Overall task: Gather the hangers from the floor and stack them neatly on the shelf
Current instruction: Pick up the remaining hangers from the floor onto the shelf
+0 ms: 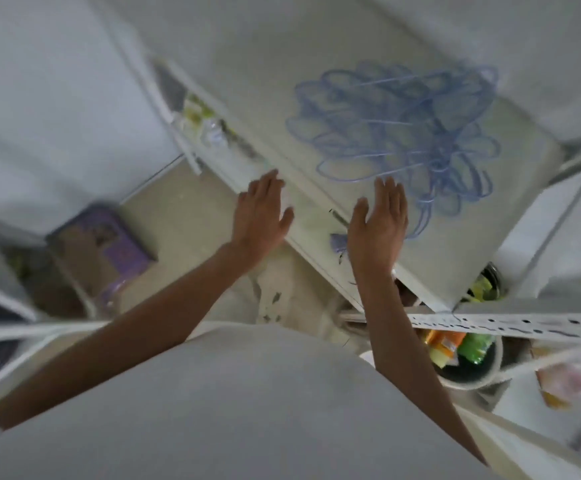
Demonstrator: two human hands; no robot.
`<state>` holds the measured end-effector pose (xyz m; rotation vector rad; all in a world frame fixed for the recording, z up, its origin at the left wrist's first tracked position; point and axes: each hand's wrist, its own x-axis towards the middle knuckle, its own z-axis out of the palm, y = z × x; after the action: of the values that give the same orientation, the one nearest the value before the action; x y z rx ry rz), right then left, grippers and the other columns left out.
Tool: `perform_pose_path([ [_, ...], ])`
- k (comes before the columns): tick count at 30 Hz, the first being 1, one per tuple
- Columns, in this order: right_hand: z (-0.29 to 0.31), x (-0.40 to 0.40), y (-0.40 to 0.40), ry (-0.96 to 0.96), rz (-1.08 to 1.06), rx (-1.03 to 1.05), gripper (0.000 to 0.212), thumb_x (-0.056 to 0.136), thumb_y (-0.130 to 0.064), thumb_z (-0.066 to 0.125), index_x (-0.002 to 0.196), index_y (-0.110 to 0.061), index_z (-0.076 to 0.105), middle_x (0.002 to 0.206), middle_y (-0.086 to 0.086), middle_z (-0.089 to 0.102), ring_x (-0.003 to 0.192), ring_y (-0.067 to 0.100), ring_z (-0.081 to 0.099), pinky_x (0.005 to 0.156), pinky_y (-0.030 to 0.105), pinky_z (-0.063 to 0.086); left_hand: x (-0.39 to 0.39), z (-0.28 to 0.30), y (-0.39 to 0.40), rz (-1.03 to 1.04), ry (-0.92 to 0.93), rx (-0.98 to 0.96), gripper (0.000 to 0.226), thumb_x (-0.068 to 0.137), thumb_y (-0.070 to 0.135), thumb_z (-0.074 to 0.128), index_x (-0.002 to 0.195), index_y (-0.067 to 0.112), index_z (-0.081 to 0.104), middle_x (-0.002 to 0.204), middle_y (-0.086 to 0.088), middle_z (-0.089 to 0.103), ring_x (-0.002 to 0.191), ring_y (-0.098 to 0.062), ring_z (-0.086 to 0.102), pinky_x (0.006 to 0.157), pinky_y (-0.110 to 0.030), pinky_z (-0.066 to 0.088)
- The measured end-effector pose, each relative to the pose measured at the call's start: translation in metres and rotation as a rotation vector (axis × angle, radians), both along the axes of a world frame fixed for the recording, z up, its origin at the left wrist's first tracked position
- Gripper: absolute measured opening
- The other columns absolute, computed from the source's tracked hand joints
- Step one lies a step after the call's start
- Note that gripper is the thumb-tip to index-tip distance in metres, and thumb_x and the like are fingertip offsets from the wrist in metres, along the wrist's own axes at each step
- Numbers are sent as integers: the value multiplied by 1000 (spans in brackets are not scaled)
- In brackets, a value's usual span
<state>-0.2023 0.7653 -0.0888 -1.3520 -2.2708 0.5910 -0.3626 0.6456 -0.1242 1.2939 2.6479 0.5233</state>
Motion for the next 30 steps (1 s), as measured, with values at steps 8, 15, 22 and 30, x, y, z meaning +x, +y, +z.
perform_pose_path([
  [8, -29, 0, -149, -74, 530, -191, 63, 103, -26, 47, 162, -14, 27, 168, 13, 27, 158, 29, 22, 123, 49, 29, 89, -31, -177, 398, -252, -225, 54, 97, 34, 59, 145, 12, 48, 151, -10, 49, 129, -35, 52, 103, -49, 47],
  [15, -49, -5, -226, -434, 1018, -121, 74, 103, -31, 45, 166, -13, 11, 173, 12, 10, 161, 30, 5, 127, 43, 18, 132, -39, -285, 644, -357, -257, 57, 98, 36, 57, 149, 14, 43, 154, -10, 45, 133, -37, 48, 104, -51, 45],
  [22, -62, 32, -306, -569, 1043, -244, 70, 107, -32, 42, 165, -7, 12, 174, 11, 5, 161, 26, 2, 128, 40, 13, 194, -37, -400, 836, -388, -238, 58, 99, 38, 55, 151, 15, 41, 159, -10, 41, 140, -38, 42, 109, -51, 43],
  [30, -77, 132, -387, -571, 938, -256, 60, 108, -34, 40, 161, -7, 29, 172, 11, 16, 160, 27, 11, 127, 39, 17, 280, -78, -494, 717, -491, -215, 62, 100, 46, 51, 154, 19, 36, 163, -6, 36, 143, -32, 41, 110, -48, 45],
])
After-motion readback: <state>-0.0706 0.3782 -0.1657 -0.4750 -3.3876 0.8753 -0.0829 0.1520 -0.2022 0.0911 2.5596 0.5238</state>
